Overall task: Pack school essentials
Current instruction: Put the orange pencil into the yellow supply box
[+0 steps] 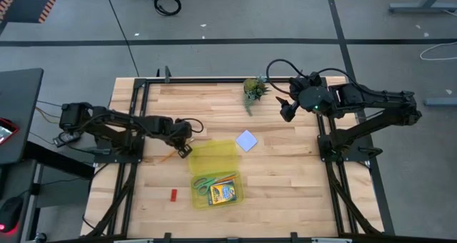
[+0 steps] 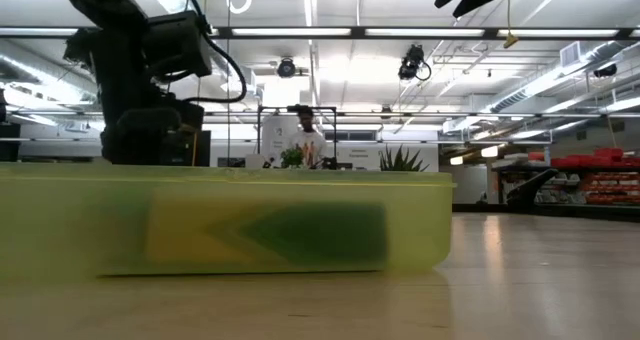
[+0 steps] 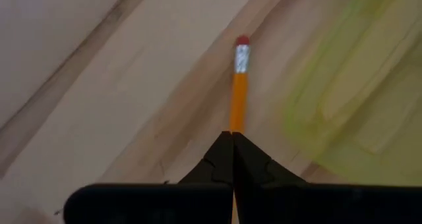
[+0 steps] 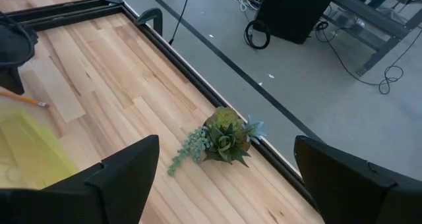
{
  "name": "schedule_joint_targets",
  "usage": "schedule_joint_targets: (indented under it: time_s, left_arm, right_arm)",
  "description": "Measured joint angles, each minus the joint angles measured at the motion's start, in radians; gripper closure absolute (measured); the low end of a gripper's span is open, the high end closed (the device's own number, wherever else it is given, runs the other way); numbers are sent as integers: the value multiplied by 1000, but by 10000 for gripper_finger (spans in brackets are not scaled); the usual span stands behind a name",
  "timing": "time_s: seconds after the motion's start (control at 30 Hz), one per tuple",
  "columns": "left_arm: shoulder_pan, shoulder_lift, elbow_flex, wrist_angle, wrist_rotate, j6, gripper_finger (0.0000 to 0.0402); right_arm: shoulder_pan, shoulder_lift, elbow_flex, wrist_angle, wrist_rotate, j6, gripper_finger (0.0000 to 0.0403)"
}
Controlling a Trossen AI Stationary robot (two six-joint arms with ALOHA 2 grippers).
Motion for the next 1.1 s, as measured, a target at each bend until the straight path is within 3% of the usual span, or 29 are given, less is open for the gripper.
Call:
schedule_joint_targets:
  time_s: [0.37, 0.63, 0.77, 1.1]
  left_arm:
    - [5, -1, 56, -76, -8, 29, 398]
    - [5, -1, 36, 37, -21, 81, 325]
    - [2, -1, -13, 110, -40, 82, 308]
    - [-90, -136, -139, 254, -122, 53, 338]
  right_arm:
    - [0, 0, 0, 0, -7, 0, 44]
    - [0, 0, 0, 0, -7, -1, 44]
    - [0, 0, 0, 0, -7, 4, 44]
    - [0, 0, 0, 0, -15, 9, 44]
